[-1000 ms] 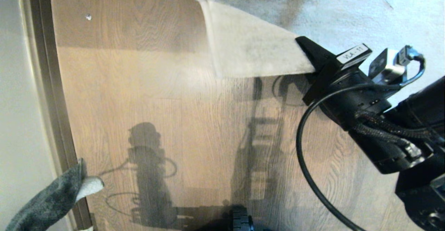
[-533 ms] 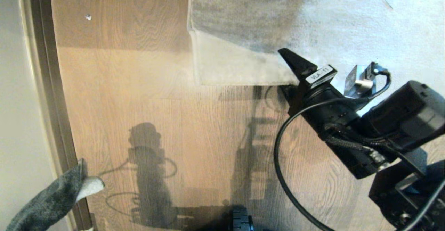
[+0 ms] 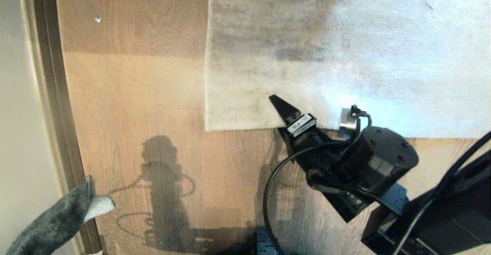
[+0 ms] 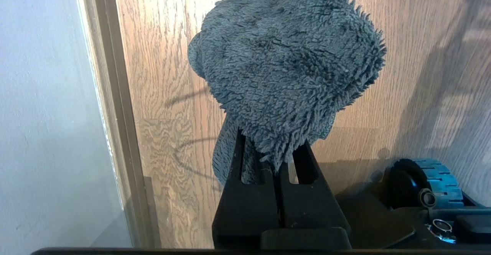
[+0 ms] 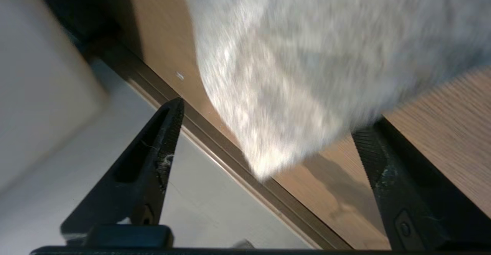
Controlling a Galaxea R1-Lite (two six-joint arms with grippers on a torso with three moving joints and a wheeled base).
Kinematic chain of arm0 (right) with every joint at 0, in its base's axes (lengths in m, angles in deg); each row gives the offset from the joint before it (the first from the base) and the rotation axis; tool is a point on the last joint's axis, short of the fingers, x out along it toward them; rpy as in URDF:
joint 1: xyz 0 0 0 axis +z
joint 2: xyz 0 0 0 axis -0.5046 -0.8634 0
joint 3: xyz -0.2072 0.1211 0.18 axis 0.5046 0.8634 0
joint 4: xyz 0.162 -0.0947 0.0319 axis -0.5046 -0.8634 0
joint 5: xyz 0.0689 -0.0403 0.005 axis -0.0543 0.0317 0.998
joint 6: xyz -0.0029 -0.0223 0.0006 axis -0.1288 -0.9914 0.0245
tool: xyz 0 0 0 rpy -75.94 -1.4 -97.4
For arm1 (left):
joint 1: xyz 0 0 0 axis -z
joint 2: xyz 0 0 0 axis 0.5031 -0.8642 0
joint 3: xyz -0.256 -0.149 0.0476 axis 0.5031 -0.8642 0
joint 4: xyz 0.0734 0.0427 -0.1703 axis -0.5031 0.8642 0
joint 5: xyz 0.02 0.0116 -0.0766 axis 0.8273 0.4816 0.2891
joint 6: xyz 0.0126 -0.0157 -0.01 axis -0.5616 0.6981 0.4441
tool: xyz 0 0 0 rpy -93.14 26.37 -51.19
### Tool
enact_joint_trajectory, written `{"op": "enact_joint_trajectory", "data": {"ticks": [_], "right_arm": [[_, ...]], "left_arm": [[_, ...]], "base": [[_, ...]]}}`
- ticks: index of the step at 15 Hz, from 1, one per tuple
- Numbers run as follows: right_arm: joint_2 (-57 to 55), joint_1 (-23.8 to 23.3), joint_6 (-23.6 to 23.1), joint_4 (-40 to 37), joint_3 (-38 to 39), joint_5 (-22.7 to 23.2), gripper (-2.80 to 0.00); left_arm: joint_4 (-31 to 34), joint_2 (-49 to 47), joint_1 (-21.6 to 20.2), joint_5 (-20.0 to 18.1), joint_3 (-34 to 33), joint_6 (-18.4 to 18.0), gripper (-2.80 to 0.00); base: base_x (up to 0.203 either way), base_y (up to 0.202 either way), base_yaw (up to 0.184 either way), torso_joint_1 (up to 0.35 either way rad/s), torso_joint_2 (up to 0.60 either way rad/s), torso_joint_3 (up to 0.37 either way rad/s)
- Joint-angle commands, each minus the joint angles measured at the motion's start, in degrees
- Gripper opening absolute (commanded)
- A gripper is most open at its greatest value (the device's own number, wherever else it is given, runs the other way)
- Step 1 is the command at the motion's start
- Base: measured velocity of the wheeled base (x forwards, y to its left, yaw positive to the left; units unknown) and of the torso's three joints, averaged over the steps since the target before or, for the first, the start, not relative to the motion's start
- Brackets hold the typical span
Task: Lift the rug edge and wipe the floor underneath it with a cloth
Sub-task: Lay down the carpet
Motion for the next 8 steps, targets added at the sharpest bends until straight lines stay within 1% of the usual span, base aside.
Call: {"op": "enact_joint_trajectory", "data": {"ticks": [1,4,7,8], "right_arm": [[-3.8,0.7,0.3,2.4,0.0,-0.1,0.00],[-7.3,0.6,-1.0,2.4,0.1,-0.2,0.00],[-9.3,0.6,-1.1,2.4,0.1,-0.5,0.00],[-10.4,0.6,-1.2,2.5,-0.2,-2.6,0.00]], "left_arm": [[0.0,0.0,0.0,0.0,0.0,0.1,-2.80],[0.0,0.0,0.0,0.0,0.0,0.0,-2.80],[0.0,0.0,0.0,0.0,0.0,0.0,-2.80],[0.0,0.0,0.0,0.0,-0.1,0.1,-2.80]], "base": [[0.000,0.000,0.000,0.000,0.00,0.000],[0.000,0.000,0.000,0.000,0.00,0.000],[0.000,0.000,0.000,0.000,0.00,0.000],[0.000,0.000,0.000,0.000,0.00,0.000]]}}
